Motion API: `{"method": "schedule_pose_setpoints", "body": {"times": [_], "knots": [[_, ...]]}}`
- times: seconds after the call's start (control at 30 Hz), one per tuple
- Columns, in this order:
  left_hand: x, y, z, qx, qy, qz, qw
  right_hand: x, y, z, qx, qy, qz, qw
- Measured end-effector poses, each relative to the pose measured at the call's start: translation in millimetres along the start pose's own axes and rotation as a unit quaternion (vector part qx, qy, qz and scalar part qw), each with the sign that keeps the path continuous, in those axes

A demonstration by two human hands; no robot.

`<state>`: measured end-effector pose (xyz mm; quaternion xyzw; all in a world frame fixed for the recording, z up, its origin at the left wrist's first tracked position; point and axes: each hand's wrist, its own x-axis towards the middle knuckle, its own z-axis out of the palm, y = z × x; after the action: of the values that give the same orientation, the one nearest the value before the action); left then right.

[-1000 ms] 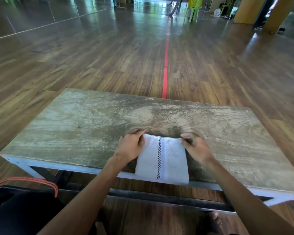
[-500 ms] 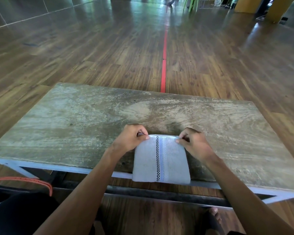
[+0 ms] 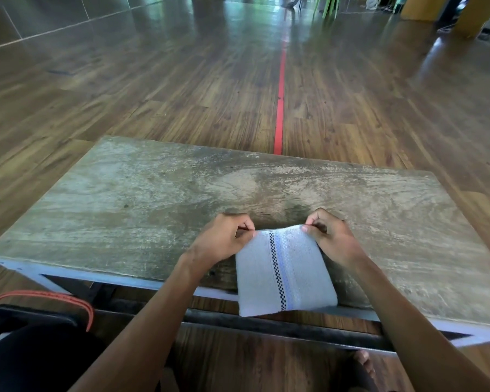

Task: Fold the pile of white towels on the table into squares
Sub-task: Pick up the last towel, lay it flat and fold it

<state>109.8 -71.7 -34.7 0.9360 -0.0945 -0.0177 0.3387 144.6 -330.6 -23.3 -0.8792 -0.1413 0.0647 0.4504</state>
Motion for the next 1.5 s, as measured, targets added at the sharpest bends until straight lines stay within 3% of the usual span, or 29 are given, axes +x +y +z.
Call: {"method": "schedule_pose_setpoints", "body": {"times": [0.23,0.4,0.67,0.73,0.87,1.07,1.2,1.27,1.43,1.5], "knots": [[3,4,-3,0.0,-0.014,-0.011,1.0,0,-2,-3,0.006,-0.009,0.023,1.0],[3,6,2,0.012,0.019,-0.028,0.999,0,-3,-4,0.004,-0.009,0.035,0.999],[3,9,3,-0.03,0.026,-0.078,0.996,5,-4,6,-0.008,0.046,0.066,0.997],[1,11,3,-0.004,0.053,-0.071,0.996,7,-8,9,-0.096,0.062,0.048,0.992],[-12,28,14,0.159,0.154,0.018,0.975,4,-19,13,-0.294,0.045,0.02,0.955],[-35,41,39,0.211,0.036,0.001,0.977,-10,-15,15,-0.356,0.062,-0.025,0.932],[-38,40,41,0.217,-0.005,-0.004,0.976,-17,-31,18,-0.505,-0.003,-0.028,0.863],[-36,40,42,0.222,-0.006,-0.012,0.975,-23,-44,27,-0.527,-0.021,-0.028,0.849],[-32,39,43,0.234,-0.009,-0.025,0.972,-36,-43,44,-0.437,-0.125,0.029,0.89],[-30,35,41,0.23,-0.006,-0.035,0.972,-34,-35,45,-0.42,-0.125,0.039,0.898]]}}
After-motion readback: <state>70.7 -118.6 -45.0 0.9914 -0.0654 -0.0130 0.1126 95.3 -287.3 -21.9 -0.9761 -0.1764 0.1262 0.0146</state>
